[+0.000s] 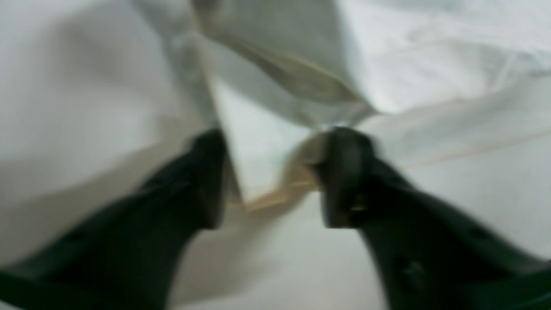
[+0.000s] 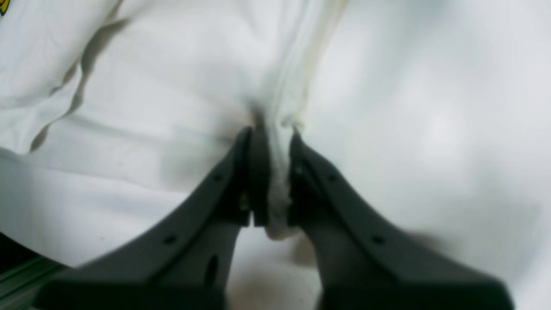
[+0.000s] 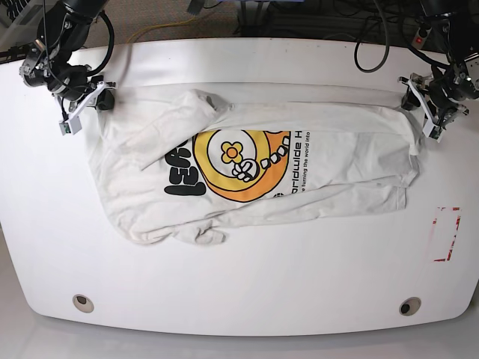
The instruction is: Fold the T-shirt properly
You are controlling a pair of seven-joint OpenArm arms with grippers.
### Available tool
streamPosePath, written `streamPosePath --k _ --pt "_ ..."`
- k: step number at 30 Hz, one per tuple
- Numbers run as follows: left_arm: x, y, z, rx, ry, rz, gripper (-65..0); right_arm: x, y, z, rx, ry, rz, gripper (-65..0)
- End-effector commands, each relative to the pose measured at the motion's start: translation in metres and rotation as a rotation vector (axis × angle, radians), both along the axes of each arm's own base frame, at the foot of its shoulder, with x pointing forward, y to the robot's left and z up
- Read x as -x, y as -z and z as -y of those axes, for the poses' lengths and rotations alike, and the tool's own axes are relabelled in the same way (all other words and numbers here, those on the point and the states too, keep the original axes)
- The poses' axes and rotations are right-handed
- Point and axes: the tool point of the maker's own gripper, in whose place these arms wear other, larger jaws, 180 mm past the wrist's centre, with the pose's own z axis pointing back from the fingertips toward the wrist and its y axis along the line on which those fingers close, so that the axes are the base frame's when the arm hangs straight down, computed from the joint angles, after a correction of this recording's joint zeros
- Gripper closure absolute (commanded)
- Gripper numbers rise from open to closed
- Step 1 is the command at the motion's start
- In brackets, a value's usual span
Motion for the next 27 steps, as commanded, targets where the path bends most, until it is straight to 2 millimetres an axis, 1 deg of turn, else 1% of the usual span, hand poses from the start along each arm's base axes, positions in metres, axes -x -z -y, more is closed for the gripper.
streamPosePath --k 1,3,4,5,7,8,12,14,17,23,25,26,27 --pt "-0.001 -0.007 -0.013 -0.061 -0.003 -0.008 -17.1 -0.004 -0.008 0.007 0.033 -0.010 0.015 0.0" --pt "-0.002 -0.013 -0.012 -0.075 0.008 0.004 -12.2 -0.004 -0.016 0.008 0.059 -0.024 0.031 0.0" --pt "0.002 -0.014 -0.012 -0.081 0.015 0.001 -11.9 -0.001 -0.018 0.008 0.070 -0.030 0.031 0.0" --pt "0.005 -0.016 -0.013 -0.092 0.021 0.001 -11.9 0.001 -0.020 0.008 0.079 -0.035 0.033 0.0" --pt "0.013 -0.026 -0.022 -0.132 0.028 0.004 -11.9 0.006 -0.026 0.009 0.105 -0.049 0.037 0.0" --pt "0.017 -0.027 -0.023 -0.139 0.029 0.001 -11.9 0.008 -0.028 0.010 0.118 -0.055 0.039 0.0" --pt "0.031 -0.027 -0.023 -0.154 0.040 -0.020 -11.9 0.022 -0.029 0.012 0.146 -0.072 0.005 0.0" --pt "0.043 -0.027 -0.030 -0.167 0.026 -0.041 -11.9 0.030 -0.029 0.012 0.160 -0.081 -0.015 0.0" --pt "0.051 -0.027 -0.038 -0.176 0.003 -0.053 -12.1 0.038 -0.028 0.012 0.166 -0.087 -0.031 0.0" --pt "0.061 -0.024 -0.041 -0.182 0.001 -0.080 -12.1 0.046 -0.026 0.013 0.169 -0.088 -0.049 0.0" --pt "0.060 -0.028 -0.046 -0.202 0.013 -0.082 -12.4 0.046 -0.025 0.012 0.166 -0.089 -0.049 0.0" --pt "0.059 -0.028 -0.046 -0.203 0.015 -0.082 -13.2 0.046 -0.025 0.012 0.166 -0.089 -0.049 0.0" --pt "0.059 -0.028 -0.046 -0.203 0.015 -0.082 -15.4 0.046 -0.025 0.012 0.165 -0.091 -0.049 0.0"
